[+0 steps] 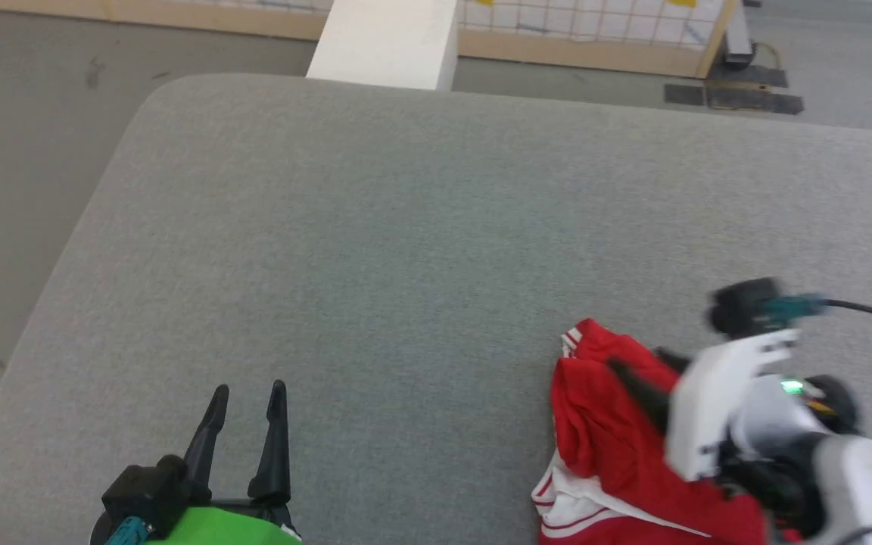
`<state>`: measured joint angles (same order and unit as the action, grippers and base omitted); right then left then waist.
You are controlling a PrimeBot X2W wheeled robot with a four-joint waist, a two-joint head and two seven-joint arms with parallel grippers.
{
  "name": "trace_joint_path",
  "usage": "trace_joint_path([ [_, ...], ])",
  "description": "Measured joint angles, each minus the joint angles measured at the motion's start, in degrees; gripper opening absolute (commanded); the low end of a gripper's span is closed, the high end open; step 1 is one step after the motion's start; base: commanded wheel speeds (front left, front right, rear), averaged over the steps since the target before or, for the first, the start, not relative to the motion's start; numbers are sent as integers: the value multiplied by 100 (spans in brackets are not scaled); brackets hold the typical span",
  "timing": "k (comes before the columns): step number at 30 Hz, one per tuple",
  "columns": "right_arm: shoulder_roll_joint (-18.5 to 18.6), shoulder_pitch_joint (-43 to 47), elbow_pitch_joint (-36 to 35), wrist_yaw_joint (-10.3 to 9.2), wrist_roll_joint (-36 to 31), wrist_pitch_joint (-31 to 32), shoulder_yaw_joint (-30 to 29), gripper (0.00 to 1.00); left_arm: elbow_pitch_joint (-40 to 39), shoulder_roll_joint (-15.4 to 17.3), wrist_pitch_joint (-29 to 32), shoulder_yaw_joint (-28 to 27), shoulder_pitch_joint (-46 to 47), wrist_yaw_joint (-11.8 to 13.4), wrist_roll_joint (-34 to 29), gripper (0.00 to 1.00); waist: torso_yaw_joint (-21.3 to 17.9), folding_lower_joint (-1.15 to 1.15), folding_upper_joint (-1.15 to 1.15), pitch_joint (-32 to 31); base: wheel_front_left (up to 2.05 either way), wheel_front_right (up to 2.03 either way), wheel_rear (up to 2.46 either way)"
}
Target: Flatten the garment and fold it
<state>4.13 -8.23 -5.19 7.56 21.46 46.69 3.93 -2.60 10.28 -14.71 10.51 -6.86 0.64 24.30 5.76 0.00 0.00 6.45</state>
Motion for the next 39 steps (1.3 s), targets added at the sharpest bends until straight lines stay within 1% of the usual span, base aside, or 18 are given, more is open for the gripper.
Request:
trace_joint_path([
  [2,82,149,-291,0,-63,-136,-324,100,-30,29,9,-1,-25,0,0,100,-76,0,0,-42,0,0,0],
  [5,94,503,-571,0,-241,-352,-991,100,-107,55,49,-3,-36,21,0,100,-185,0,0,-86,0,0,0],
  [8,87,840,-659,0,-504,-570,-1584,100,-167,71,52,3,-48,41,0,100,-265,0,0,-86,0,0,0],
  [11,36,1060,-576,0,-598,-795,-2071,100,-198,80,86,21,-50,44,0,100,-307,0,0,-28,0,0,0],
  [13,11,1144,-442,0,-650,-846,-2217,100,-212,90,101,26,-50,44,0,100,-324,0,0,16,0,0,0],
  [21,-102,1218,364,0,-397,-839,-2327,100,-281,165,155,49,-34,51,0,100,-309,0,0,184,0,0,0],
  [24,-112,1121,690,0,-322,-847,-2375,100,-294,179,200,76,-25,63,0,100,-265,0,0,225,0,0,0],
  [29,-114,911,1109,0,-343,-991,-2288,100,-322,220,246,92,1,78,0,100,-180,0,0,279,0,0,0],
  [30,-111,865,1180,0,-344,-992,-2274,95,-328,229,258,93,4,79,0,100,-167,0,0,289,0,0,0],
  [31,-109,815,1266,0,-344,-989,-2284,37,-335,234,260,97,8,93,0,100,-154,0,0,298,0,0,0],
  [32,-102,772,1339,0,-343,-967,-2296,0,-338,238,264,102,16,94,0,100,-141,0,0,303,0,0,0],
  [39,-98,591,1529,3,-412,-881,-2340,0,-365,272,336,132,32,103,-1,100,-146,0,0,287,0,0,0],
])
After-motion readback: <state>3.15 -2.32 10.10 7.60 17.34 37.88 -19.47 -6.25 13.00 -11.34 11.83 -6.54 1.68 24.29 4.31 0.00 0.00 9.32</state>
